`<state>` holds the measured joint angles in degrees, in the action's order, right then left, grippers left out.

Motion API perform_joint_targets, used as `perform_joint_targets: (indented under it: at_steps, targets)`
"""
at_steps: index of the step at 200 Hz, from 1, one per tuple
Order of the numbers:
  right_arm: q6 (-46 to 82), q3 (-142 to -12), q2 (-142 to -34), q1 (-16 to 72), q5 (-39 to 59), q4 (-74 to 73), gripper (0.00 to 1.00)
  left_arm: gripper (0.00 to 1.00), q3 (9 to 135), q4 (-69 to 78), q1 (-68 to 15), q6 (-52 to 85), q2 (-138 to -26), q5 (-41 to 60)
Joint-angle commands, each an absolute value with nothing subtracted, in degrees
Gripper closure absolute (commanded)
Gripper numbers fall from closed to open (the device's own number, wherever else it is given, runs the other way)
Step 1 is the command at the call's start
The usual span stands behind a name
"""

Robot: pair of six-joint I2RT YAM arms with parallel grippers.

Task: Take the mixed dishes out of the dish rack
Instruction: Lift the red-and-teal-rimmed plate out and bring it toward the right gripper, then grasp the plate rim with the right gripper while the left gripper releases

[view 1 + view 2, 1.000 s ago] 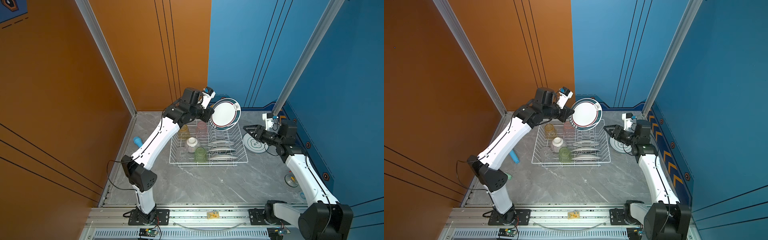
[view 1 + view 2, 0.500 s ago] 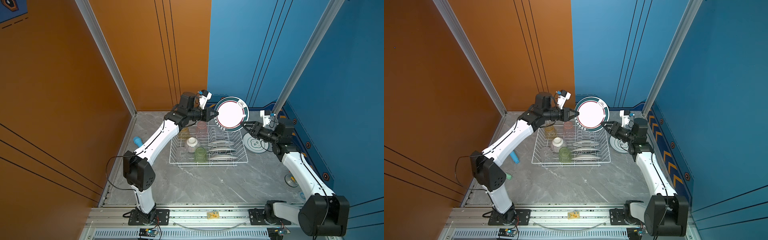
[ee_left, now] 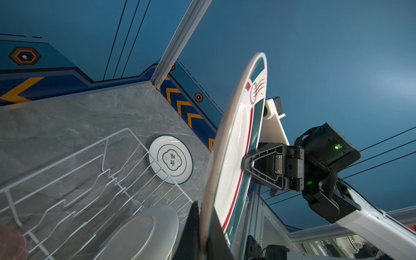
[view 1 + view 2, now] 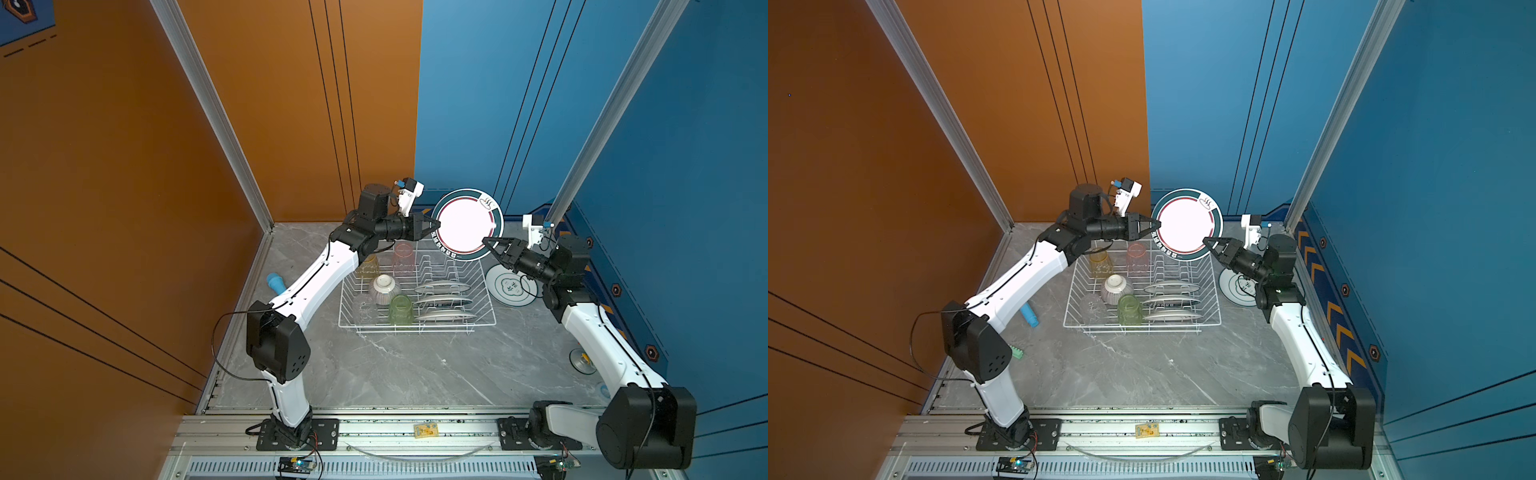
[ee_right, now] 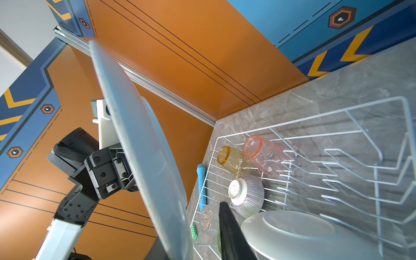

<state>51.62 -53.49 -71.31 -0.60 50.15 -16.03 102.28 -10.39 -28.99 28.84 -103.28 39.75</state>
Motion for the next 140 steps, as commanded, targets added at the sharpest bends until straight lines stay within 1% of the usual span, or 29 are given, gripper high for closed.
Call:
perform_joint_targets:
  at_steps: [1,42,44,63,86,96,117,140]
  targets:
    - [53.8,-53.3,-72.2,-0.2,50.5,-20.1,0.78,1.00,102.2,-6.4,-29.6,30.2,-103.3,42.9]
    - [54.2,-53.7,-72.0,-0.1,49.7,-20.5,1.00,1.00,102.4,-6.5,-29.8,30.3,-103.8,42.4]
    - [54.2,-53.8,-71.9,-0.1,49.7,-20.4,1.00,1.00,102.4,-6.7,-29.8,30.2,-103.8,42.2]
    - [54.1,-53.8,-71.4,-0.1,49.2,-20.4,1.00,0.88,102.6,-8.7,-29.9,28.7,-103.6,40.9]
    - [54.1,-53.9,-70.9,-0.3,48.6,-20.3,1.00,0.77,102.7,-10.3,-30.1,26.9,-103.1,39.0]
    - [54.3,-54.0,-70.7,-0.6,48.4,-20.3,1.00,0.72,102.5,-12.8,-30.1,26.0,-102.8,38.3]
    - [55.1,-54.1,-70.5,-2.0,47.5,-19.9,1.00,0.70,102.6,-16.0,-30.1,23.1,-102.0,35.9]
    - [54.2,-54.2,-70.1,-6.1,46.0,-15.6,1.00,0.70,102.7,-23.0,-30.0,17.2,-100.1,28.6]
